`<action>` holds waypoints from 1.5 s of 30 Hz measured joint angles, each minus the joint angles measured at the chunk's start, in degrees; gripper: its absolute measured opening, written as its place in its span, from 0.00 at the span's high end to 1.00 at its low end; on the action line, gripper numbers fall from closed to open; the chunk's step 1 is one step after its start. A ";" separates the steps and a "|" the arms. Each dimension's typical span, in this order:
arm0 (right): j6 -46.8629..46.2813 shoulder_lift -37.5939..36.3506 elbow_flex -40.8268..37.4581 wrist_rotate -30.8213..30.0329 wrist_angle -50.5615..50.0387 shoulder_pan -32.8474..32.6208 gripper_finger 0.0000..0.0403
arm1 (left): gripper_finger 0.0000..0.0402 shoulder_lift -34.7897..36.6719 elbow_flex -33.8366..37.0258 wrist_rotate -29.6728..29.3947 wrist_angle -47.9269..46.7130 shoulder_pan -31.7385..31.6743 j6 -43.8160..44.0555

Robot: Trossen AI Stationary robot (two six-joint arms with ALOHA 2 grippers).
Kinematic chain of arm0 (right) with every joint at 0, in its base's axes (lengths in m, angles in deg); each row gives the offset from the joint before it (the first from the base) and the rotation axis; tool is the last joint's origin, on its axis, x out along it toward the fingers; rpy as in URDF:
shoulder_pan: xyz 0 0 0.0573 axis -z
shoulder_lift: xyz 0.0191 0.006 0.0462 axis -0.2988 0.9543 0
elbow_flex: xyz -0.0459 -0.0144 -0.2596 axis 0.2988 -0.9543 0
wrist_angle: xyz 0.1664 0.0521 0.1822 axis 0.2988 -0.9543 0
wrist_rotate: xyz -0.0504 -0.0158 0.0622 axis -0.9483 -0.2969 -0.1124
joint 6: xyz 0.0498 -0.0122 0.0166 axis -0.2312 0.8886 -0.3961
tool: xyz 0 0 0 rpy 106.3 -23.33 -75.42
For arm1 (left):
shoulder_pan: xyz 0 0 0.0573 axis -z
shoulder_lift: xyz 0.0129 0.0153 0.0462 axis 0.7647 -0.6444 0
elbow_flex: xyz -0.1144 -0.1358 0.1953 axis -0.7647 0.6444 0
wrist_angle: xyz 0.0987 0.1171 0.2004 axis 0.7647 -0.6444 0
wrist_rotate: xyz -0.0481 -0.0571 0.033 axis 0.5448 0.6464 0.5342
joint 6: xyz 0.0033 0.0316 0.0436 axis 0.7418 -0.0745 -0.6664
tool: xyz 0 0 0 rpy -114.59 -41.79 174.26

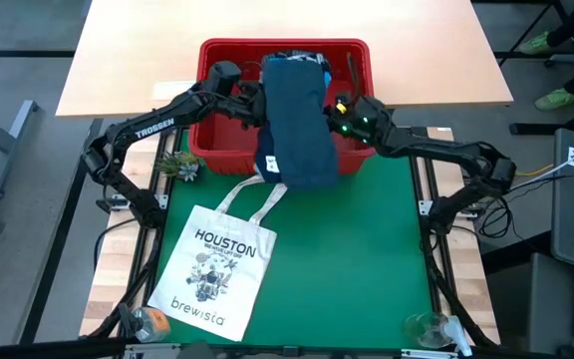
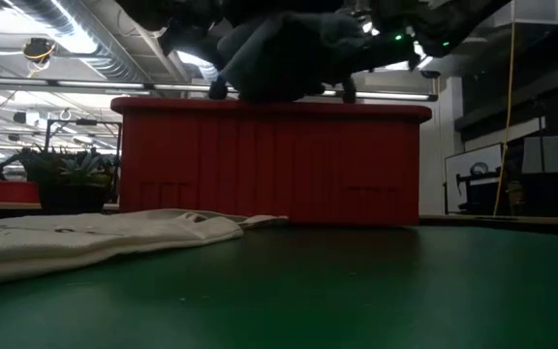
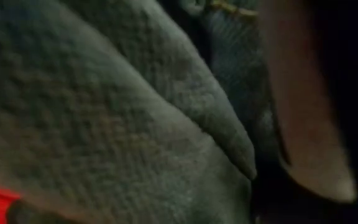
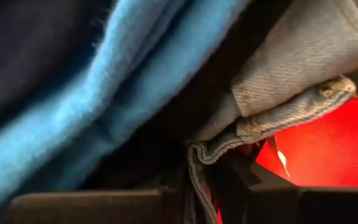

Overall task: Fold Laundry from Bin
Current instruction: Put the stacked clothes into the bin

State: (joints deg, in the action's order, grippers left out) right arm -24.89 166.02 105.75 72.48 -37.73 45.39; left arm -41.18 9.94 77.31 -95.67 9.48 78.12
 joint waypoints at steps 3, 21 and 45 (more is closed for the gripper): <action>0.34 3.89 4.37 2.63 -0.10 2.03 0.86 | 0.84 0.00 0.00 0.06 0.09 -2.29 -0.02; -0.23 22.94 21.59 6.76 -1.72 9.88 0.86 | 0.84 -6.88 0.00 -1.32 3.17 -15.83 -1.92; 4.71 34.94 23.23 7.02 -6.59 19.22 0.86 | 0.84 -24.94 0.00 -10.82 14.10 -17.67 -2.69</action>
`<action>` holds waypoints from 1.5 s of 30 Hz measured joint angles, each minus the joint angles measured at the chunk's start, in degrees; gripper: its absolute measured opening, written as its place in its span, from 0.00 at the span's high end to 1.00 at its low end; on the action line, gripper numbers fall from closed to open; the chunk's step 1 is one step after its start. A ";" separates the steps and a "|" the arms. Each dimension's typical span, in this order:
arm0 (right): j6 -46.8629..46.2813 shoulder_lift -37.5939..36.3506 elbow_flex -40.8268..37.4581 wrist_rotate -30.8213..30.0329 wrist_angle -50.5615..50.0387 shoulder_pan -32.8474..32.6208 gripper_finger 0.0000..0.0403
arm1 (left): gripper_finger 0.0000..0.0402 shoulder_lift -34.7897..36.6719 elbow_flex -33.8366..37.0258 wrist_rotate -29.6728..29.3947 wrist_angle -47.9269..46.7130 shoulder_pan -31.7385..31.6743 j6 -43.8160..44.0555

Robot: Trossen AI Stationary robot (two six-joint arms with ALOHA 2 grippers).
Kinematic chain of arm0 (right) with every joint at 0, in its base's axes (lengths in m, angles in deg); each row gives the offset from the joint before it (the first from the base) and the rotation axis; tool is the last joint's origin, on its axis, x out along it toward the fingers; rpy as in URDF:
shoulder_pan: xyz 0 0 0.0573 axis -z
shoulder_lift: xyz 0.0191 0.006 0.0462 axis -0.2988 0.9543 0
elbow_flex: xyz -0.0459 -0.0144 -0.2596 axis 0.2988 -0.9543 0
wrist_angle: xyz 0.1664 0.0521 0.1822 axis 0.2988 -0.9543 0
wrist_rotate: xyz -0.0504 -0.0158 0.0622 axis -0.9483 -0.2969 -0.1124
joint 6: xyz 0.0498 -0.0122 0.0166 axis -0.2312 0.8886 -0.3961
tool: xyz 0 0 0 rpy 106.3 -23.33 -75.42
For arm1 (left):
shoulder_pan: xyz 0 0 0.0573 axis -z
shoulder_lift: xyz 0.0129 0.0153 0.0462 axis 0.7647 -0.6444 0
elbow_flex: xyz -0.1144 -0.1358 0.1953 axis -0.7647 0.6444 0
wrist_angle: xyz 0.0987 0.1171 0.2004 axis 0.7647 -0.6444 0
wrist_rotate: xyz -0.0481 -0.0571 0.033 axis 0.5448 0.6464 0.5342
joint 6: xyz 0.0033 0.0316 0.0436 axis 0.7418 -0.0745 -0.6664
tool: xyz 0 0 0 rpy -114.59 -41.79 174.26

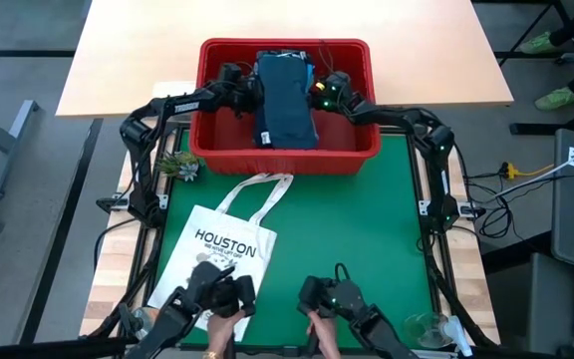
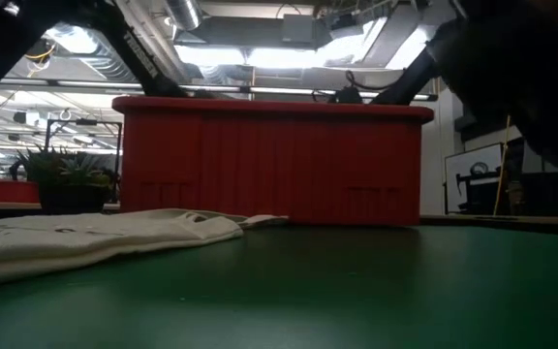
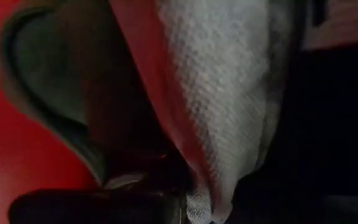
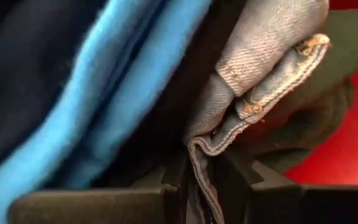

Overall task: Fold Laundry from Bin
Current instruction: Put the stacked clothes into the bin

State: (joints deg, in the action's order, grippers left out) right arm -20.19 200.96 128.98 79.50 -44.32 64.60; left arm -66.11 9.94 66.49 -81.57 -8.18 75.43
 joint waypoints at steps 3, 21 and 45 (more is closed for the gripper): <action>2.06 0.69 -0.08 -2.11 -1.96 0.00 0.86 | 0.84 -1.54 0.00 -0.79 -0.02 0.00 -0.02; 6.98 0.88 -0.33 -7.58 -6.70 -0.02 0.86 | 0.69 -2.62 0.00 -4.02 0.46 -0.07 -2.29; 20.90 -0.13 -0.32 -8.89 -11.98 0.84 0.49 | 0.61 -1.50 0.00 -6.92 0.13 -0.53 -13.10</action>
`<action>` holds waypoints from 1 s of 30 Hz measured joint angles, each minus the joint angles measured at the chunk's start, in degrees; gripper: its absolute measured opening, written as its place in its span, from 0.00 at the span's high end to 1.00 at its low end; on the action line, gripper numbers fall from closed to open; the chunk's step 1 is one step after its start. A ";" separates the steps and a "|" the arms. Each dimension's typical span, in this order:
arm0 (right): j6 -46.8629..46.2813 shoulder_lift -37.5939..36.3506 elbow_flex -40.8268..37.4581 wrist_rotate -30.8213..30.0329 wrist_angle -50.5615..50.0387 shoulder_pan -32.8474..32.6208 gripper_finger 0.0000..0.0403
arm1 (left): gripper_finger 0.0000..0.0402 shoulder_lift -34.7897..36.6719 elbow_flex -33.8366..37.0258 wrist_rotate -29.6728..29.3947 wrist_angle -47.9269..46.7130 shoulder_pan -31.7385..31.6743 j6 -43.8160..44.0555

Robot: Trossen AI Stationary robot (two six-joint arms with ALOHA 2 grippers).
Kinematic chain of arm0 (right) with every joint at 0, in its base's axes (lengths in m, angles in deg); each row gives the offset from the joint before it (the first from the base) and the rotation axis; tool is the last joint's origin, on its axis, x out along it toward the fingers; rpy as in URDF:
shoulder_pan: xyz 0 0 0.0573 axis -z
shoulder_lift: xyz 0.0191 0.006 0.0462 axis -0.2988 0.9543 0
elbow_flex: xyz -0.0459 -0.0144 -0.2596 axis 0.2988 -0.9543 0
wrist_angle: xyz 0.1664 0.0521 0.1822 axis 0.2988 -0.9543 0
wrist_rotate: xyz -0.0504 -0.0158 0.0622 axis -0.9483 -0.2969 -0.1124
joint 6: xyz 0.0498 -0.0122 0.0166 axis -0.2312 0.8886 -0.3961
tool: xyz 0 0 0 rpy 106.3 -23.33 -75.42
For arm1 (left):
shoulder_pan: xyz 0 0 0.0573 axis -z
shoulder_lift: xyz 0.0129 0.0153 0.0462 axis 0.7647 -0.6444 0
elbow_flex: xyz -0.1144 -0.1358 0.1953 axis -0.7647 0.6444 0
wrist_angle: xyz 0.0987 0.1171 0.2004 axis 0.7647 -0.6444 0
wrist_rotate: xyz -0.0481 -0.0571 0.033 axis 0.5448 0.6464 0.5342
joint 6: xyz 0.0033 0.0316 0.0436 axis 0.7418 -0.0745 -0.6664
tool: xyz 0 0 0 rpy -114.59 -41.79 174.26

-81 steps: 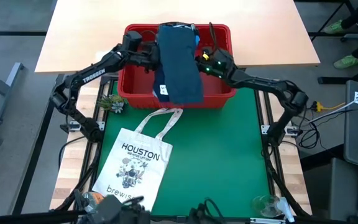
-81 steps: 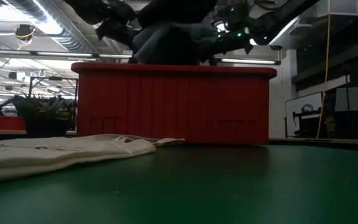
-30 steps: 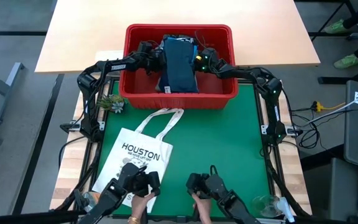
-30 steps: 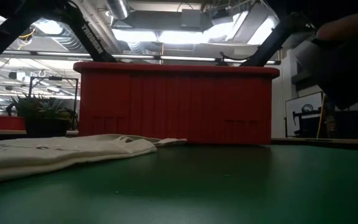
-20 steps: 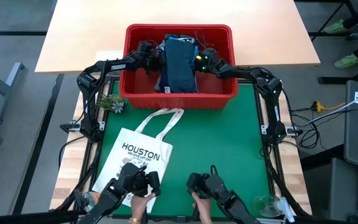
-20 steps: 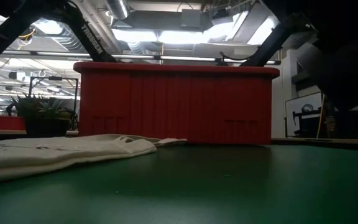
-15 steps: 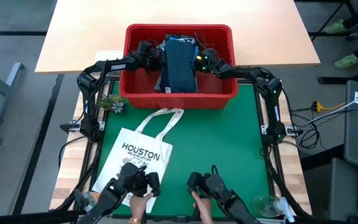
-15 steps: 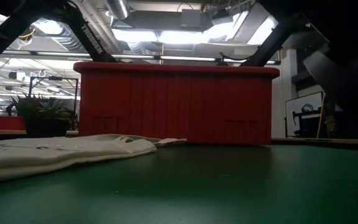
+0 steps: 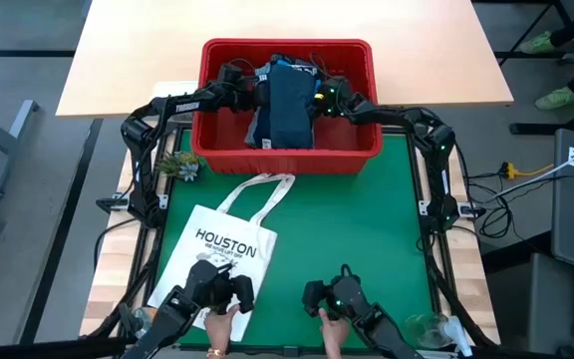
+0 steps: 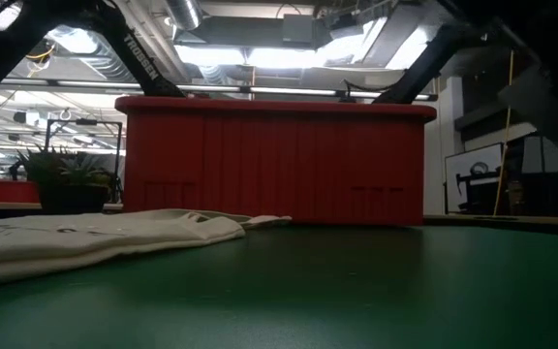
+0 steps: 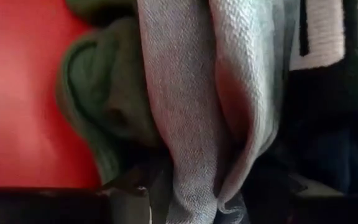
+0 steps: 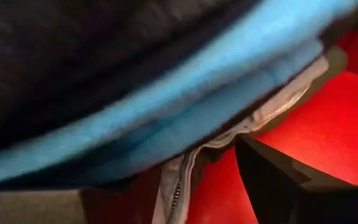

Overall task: Fold Laundry from Bin
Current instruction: Put the stacked clothes into the bin

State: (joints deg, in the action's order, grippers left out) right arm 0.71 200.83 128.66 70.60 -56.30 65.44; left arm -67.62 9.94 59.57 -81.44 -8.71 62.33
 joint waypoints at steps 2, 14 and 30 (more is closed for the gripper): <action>1.85 -0.72 -0.01 -0.58 -0.95 0.10 0.49 | 0.61 0.92 0.00 -0.98 -0.06 -0.06 -1.27; 15.88 -6.00 -0.01 -12.41 -10.54 0.13 0.49 | 0.62 6.82 -0.02 -4.83 0.43 -1.96 -5.04; 25.75 -13.20 0.01 -22.63 -15.80 0.04 0.49 | 0.62 12.19 -0.02 -5.63 -0.34 -3.08 -10.99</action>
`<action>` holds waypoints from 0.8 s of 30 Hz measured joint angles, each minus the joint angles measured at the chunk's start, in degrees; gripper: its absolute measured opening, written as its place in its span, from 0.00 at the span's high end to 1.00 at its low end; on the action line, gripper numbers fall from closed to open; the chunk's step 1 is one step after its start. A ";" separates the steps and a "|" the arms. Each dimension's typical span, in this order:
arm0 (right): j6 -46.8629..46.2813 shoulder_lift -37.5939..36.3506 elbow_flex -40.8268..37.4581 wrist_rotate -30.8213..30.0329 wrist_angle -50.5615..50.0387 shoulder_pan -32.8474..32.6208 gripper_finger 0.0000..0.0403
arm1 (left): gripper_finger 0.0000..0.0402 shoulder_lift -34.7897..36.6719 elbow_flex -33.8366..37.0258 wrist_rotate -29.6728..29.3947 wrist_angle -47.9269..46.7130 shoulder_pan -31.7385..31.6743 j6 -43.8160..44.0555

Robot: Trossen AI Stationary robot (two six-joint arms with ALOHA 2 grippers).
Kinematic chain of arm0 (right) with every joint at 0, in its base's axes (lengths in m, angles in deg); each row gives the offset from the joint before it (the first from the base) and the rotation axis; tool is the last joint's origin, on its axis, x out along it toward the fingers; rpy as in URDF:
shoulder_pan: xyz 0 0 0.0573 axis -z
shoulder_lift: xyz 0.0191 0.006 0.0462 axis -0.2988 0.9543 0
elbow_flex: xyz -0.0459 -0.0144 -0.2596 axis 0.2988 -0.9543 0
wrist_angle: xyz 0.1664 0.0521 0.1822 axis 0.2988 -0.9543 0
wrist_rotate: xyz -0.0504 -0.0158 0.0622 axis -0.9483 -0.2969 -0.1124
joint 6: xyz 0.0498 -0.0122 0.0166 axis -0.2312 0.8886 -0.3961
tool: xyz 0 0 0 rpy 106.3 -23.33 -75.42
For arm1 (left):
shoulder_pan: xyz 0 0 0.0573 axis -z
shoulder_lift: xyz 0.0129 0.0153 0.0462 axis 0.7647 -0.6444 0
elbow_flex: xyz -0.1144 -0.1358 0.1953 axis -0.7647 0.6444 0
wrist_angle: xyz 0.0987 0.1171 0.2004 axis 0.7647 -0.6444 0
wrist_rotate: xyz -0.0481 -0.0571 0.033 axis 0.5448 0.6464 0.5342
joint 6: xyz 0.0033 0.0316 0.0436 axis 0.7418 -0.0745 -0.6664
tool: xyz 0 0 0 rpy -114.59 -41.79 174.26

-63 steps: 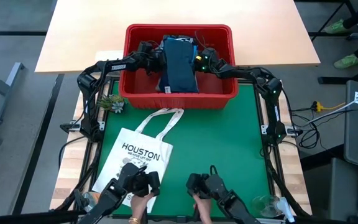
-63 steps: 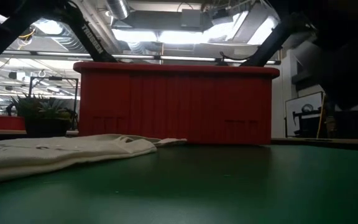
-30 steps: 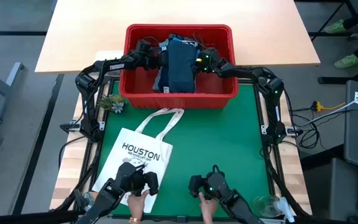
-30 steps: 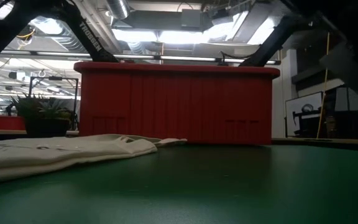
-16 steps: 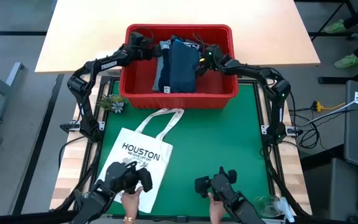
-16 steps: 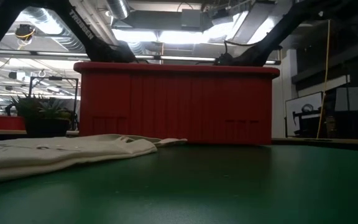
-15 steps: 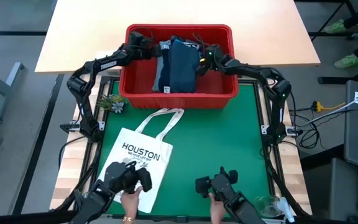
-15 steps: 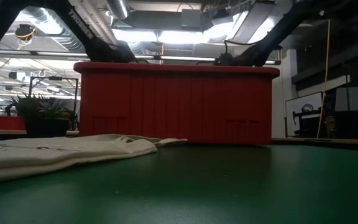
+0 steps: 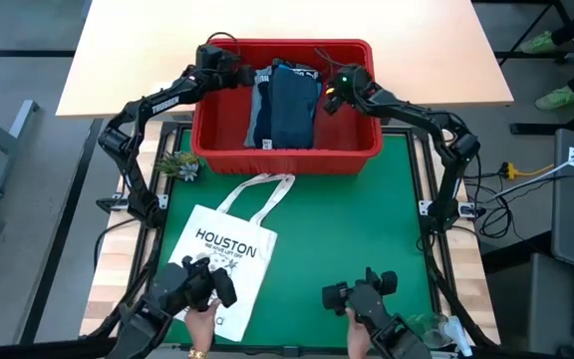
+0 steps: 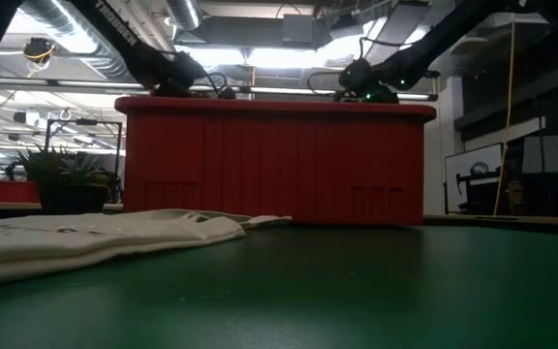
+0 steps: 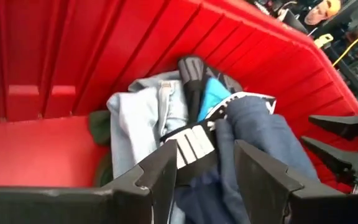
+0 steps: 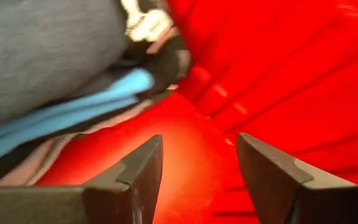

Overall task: Fold Laundry from Bin
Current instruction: Put the stacked clothes into the bin

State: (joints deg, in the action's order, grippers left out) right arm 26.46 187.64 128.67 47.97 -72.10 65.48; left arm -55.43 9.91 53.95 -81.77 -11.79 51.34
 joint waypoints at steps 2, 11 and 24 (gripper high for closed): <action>-0.22 -1.19 0.02 -1.02 -0.25 0.10 0.49 | 0.62 0.94 0.00 -0.21 -0.04 0.00 0.07; -1.06 -4.42 0.05 13.96 10.01 -1.00 0.49 | 0.62 3.13 0.00 5.85 3.85 4.27 1.36; 2.36 2.67 0.04 16.24 14.58 -5.83 0.49 | 0.62 1.49 0.00 -6.63 -6.00 16.29 -17.01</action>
State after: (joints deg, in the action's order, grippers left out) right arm 28.82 190.30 128.71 64.21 -57.52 59.65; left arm -53.94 9.91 47.31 -87.78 4.49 34.33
